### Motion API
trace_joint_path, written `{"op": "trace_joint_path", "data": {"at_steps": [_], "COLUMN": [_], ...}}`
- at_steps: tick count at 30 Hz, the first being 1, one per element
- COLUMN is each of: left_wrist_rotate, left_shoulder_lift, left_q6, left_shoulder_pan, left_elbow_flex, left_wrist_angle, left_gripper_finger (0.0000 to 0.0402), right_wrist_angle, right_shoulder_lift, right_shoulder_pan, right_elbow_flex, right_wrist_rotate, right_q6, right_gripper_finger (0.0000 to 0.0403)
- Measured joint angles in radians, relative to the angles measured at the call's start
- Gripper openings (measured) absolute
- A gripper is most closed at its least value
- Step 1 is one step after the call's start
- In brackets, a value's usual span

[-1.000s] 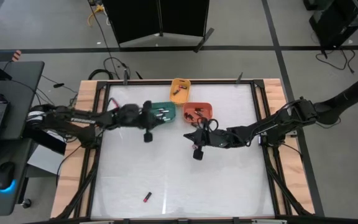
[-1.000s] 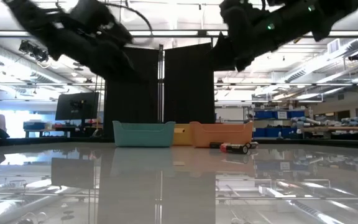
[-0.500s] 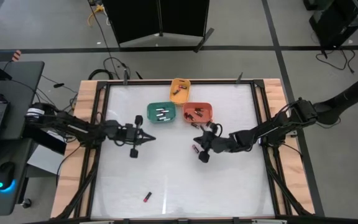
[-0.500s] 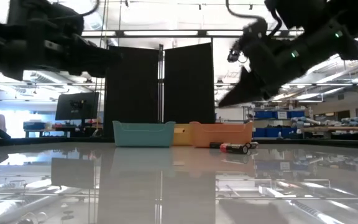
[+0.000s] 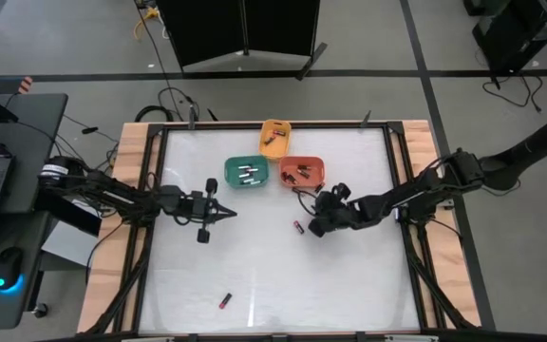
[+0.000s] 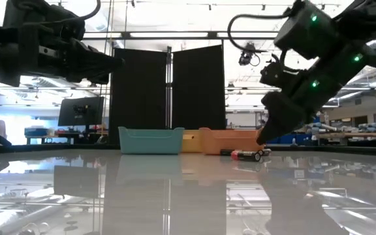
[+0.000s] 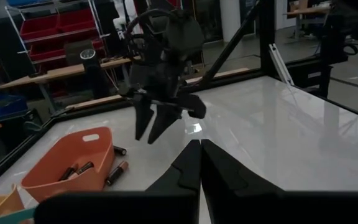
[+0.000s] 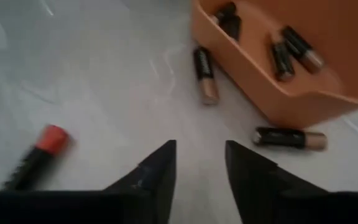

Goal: Sort batteries
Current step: Put the brown battery into the orange bin

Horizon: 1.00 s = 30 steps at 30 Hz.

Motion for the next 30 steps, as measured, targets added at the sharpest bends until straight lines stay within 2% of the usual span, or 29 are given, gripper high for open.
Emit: {"op": "trace_joint_path", "data": {"at_steps": [8,15,21,24,30], "left_wrist_rotate": [0.000,0.000,0.000,0.000,0.000], "left_shoulder_lift": [0.000,0.000,0.000,0.000,0.000], "left_q6": [0.000,-0.001,-0.001,-0.001,-0.002], "left_shoulder_pan": [0.000,0.000,0.000,0.000,0.000], "left_elbow_flex": [0.000,0.000,0.000,0.000,0.000], "left_wrist_angle": [-0.004,-0.011,-0.012,-0.012,-0.015], "left_gripper_finger": [0.0017,0.0017,0.0017,0.0017,0.0017], "right_wrist_angle": [-0.037,-0.034,-0.031,-0.022,0.013], "right_shoulder_lift": [0.000,0.000,0.000,0.020,0.083], "right_shoulder_pan": [-0.114,-0.196,-0.249,-0.272,-0.297], "right_elbow_flex": [0.000,0.000,0.000,0.000,0.005], "right_wrist_rotate": [-0.003,-0.073,-0.095,-0.136,-0.150], "right_q6": [0.008,-0.055,-0.100,-0.118,-0.117], "right_gripper_finger": [0.0244,0.0294,0.0307,0.0302,0.0289]}}
